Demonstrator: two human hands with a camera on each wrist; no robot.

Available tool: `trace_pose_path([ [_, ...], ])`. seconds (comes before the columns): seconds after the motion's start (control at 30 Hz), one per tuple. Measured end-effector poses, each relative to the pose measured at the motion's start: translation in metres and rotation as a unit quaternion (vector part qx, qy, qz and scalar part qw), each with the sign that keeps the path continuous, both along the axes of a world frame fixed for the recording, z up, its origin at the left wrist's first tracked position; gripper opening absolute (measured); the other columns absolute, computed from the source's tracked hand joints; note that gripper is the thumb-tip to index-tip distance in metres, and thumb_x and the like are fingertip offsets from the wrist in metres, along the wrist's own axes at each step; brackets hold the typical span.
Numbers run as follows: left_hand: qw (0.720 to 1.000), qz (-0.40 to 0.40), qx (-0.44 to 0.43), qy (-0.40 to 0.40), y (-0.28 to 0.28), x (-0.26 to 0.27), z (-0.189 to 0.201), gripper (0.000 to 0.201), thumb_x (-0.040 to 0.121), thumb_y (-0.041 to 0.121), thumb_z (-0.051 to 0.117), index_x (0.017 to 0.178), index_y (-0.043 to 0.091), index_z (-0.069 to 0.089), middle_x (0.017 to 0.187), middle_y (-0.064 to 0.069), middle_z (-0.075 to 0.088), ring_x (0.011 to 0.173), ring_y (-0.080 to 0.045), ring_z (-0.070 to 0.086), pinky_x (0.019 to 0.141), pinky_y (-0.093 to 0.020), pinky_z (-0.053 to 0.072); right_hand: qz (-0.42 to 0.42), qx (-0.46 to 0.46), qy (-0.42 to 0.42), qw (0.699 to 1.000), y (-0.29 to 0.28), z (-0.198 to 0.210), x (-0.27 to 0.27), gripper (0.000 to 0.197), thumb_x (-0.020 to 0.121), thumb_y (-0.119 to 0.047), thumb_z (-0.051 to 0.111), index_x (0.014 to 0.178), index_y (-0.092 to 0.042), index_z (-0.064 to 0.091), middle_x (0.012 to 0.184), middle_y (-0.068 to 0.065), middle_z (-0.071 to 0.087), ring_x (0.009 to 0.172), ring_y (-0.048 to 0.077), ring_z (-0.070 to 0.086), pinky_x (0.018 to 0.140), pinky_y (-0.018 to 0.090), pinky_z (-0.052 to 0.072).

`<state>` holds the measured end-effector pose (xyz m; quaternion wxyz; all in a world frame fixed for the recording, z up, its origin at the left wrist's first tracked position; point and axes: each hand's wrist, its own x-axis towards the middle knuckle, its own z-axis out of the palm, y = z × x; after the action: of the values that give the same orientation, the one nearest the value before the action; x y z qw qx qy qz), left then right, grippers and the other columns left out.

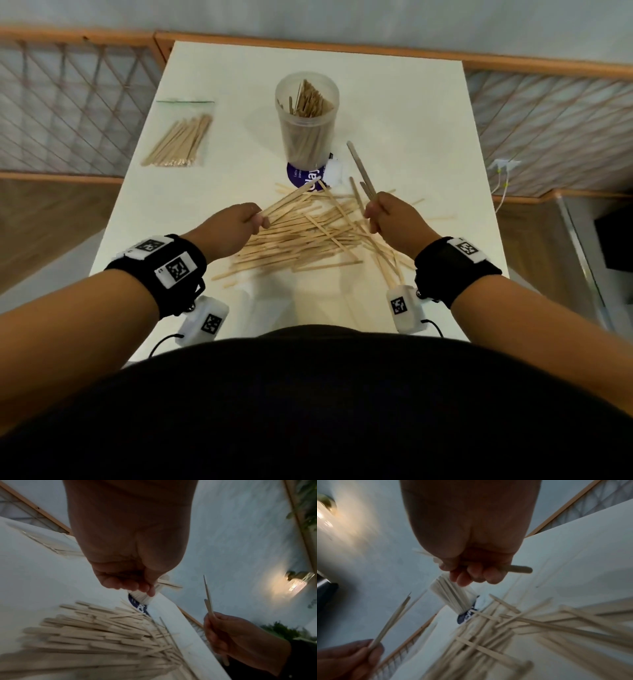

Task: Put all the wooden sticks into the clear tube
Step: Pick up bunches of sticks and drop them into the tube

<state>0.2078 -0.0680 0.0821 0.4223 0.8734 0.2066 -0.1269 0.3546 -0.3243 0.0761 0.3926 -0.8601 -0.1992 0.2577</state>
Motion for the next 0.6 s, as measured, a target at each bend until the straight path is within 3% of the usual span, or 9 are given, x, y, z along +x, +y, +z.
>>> trace_pose_path([
  [0.1, 0.992, 0.020, -0.118, -0.031, -0.008, 0.011, 0.012, 0.024, 0.102, 0.015, 0.037, 0.090, 0.012, 0.058, 0.077, 0.002, 0.055, 0.069, -0.015, 0.052, 0.069, -0.029, 0.044, -0.067, 0.140, 0.079, 0.985, 0.024, 0.028, -0.007, 0.020, 0.101, -0.017, 0.039, 0.088, -0.010, 0.052, 0.080, 0.010, 0.066, 0.053, 0.016, 0.055, 0.050, 0.022, 0.045],
  [0.2, 0.978, 0.034, -0.193, -0.070, -0.017, 0.032, 0.034, 0.028, 0.103, 0.011, 0.034, 0.086, 0.014, 0.055, 0.079, -0.004, 0.058, 0.073, -0.018, 0.059, 0.078, -0.034, 0.050, -0.094, 0.235, 0.101, 0.962, 0.052, 0.053, -0.007, 0.019, 0.103, -0.020, 0.037, 0.095, -0.013, 0.052, 0.093, 0.009, 0.068, 0.066, 0.022, 0.065, 0.062, 0.028, 0.050],
  [0.33, 0.972, 0.034, -0.213, -0.096, -0.031, 0.062, 0.063, 0.029, 0.104, 0.012, 0.030, 0.084, 0.015, 0.051, 0.082, -0.003, 0.063, 0.076, -0.012, 0.062, 0.077, -0.024, 0.049, -0.112, 0.315, 0.118, 0.935, 0.084, 0.085, -0.003, 0.018, 0.104, -0.022, 0.037, 0.112, -0.010, 0.048, 0.104, 0.006, 0.065, 0.082, 0.018, 0.065, 0.070, 0.024, 0.051],
  [0.47, 0.958, 0.028, -0.263, -0.114, -0.037, 0.077, 0.084, 0.029, 0.104, 0.014, 0.030, 0.083, 0.012, 0.051, 0.084, -0.006, 0.066, 0.082, -0.022, 0.064, 0.081, -0.034, 0.052, -0.109, 0.351, 0.103, 0.924, 0.101, 0.107, -0.005, 0.024, 0.103, -0.023, 0.038, 0.104, -0.013, 0.059, 0.113, 0.014, 0.067, 0.093, 0.028, 0.063, 0.088, 0.043, 0.050],
  [0.53, 0.951, 0.011, -0.281, -0.131, -0.041, 0.078, 0.094, 0.030, 0.104, 0.016, 0.030, 0.085, 0.014, 0.054, 0.083, -0.007, 0.066, 0.077, -0.020, 0.065, 0.074, -0.033, 0.053, -0.108, 0.376, 0.136, 0.910, 0.107, 0.116, -0.010, 0.026, 0.103, -0.024, 0.038, 0.105, -0.008, 0.059, 0.102, 0.016, 0.067, 0.084, 0.033, 0.064, 0.075, 0.038, 0.053],
  [0.6, 0.941, -0.003, -0.308, -0.143, -0.044, 0.077, 0.102, 0.028, 0.105, 0.019, 0.031, 0.093, 0.022, 0.056, 0.089, -0.005, 0.066, 0.081, -0.019, 0.065, 0.078, -0.035, 0.054, -0.113, 0.379, 0.152, 0.906, 0.113, 0.128, -0.015, 0.023, 0.104, -0.018, 0.036, 0.110, -0.004, 0.053, 0.087, 0.014, 0.064, 0.069, 0.026, 0.061, 0.055, 0.024, 0.050],
])
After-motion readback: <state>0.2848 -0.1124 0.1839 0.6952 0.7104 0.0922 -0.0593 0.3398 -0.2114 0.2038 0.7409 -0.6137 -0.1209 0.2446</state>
